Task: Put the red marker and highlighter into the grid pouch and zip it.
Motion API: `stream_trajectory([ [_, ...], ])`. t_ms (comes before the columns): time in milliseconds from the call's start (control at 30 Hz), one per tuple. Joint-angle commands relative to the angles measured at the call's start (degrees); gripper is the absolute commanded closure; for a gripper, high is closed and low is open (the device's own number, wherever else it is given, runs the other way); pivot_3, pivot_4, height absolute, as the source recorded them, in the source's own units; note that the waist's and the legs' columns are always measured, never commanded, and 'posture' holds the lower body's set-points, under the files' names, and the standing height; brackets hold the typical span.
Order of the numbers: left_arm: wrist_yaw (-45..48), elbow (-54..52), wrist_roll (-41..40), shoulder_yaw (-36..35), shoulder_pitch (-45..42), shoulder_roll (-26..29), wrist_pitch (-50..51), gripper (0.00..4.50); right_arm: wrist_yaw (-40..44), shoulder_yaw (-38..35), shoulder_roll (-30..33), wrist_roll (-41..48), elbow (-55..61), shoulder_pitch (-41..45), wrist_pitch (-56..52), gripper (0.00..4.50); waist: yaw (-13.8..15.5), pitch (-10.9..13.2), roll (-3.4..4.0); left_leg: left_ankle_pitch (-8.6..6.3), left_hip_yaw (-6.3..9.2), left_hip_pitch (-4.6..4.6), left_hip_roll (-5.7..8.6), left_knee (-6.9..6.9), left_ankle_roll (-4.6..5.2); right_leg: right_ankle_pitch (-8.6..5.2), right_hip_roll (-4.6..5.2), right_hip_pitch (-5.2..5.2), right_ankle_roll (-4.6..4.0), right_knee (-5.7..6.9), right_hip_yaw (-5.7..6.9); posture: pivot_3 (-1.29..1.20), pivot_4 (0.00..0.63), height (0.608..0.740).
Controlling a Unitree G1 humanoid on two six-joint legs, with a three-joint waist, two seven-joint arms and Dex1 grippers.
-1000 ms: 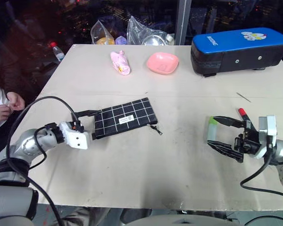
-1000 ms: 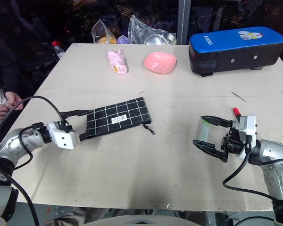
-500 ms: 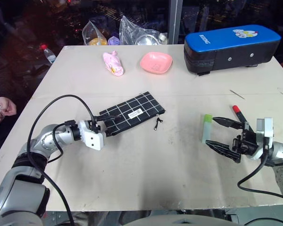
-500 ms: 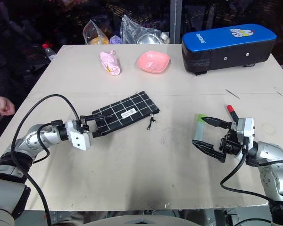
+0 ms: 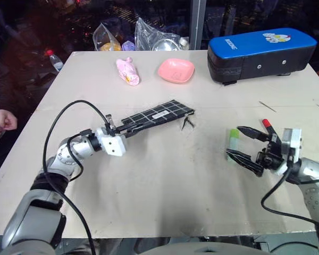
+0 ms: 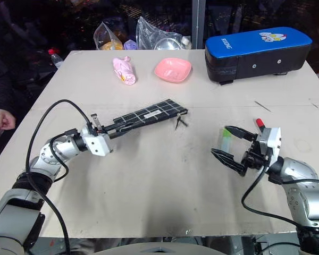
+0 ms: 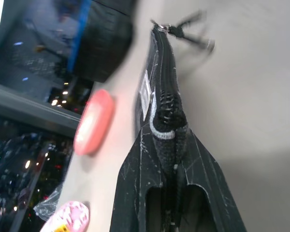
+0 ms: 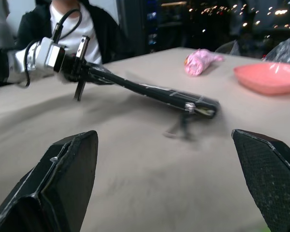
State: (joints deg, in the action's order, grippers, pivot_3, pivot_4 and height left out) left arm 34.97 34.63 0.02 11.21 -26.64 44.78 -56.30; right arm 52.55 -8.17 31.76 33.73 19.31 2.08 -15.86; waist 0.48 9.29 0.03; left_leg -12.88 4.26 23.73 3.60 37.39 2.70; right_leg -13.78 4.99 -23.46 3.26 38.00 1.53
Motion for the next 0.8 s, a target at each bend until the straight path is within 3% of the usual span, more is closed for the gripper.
stream_trajectory([
  [33, -1.09, -11.83, -5.51, -2.94, 0.77, -2.76, 10.62, 4.41, -14.12, 6.17, -0.98, -8.86, 2.87, 8.66, -10.06, 0.00, -0.12, 0.00, 0.00, 0.01, 0.00, 0.00, -0.01, 0.01, -0.01, 0.00, 0.02, -0.01, 0.00, 0.02, -0.02, 0.00, 0.150, 0.734],
  [200, -1.79, -17.80, -3.21, -4.76, 2.52, -5.49, 16.06, 4.41, -24.12, 7.10, -6.86, -5.65, -1.91, 22.23, -27.87, 0.00, -0.33, -0.01, -0.02, 0.03, 0.01, 0.01, 0.01, -0.03, -0.05, 0.01, -0.10, -0.06, -0.03, 0.04, -0.08, 0.00, 0.150, 0.734],
  [300, -2.13, -18.79, -1.58, -4.69, 3.21, -6.72, 16.37, 4.41, -28.09, 6.09, -10.88, -5.14, -7.29, 28.37, -33.08, 0.00, -0.45, -0.01, -0.02, 0.04, 0.02, 0.03, 0.07, -0.08, -0.07, 0.02, -0.11, -0.09, -0.04, 0.02, -0.17, 0.00, 0.150, 0.734],
  [667, -1.82, -16.61, 1.14, -5.87, 3.46, -7.78, 13.64, 4.41, -27.21, 6.70, -15.00, -4.80, -14.89, 36.68, -34.47, 0.00, -1.13, -0.01, -0.02, 0.03, 0.03, 0.04, 0.12, -0.08, -0.02, 0.04, -0.10, -0.11, -0.02, 0.05, -0.15, 0.00, 0.150, 0.734],
  [767, -1.92, -16.18, 1.27, -5.87, 3.57, -8.05, 13.11, 4.50, -27.62, 6.94, -15.99, -5.65, -16.92, 37.86, -33.58, 0.81, -1.29, -0.01, -0.02, 0.03, 0.03, 0.04, 0.12, -0.09, -0.03, 0.04, -0.10, -0.13, -0.03, 0.08, -0.16, 0.00, 0.150, 0.734],
  [800, -1.95, -16.09, 1.35, -5.84, 3.60, -8.12, 12.93, 4.50, -27.65, 7.03, -16.19, -5.96, -17.42, 38.08, -33.14, 1.30, -1.35, -0.01, -0.02, 0.03, 0.03, 0.04, 0.12, -0.09, -0.03, 0.04, -0.11, -0.14, -0.03, 0.08, -0.16, 0.00, 0.150, 0.734],
])
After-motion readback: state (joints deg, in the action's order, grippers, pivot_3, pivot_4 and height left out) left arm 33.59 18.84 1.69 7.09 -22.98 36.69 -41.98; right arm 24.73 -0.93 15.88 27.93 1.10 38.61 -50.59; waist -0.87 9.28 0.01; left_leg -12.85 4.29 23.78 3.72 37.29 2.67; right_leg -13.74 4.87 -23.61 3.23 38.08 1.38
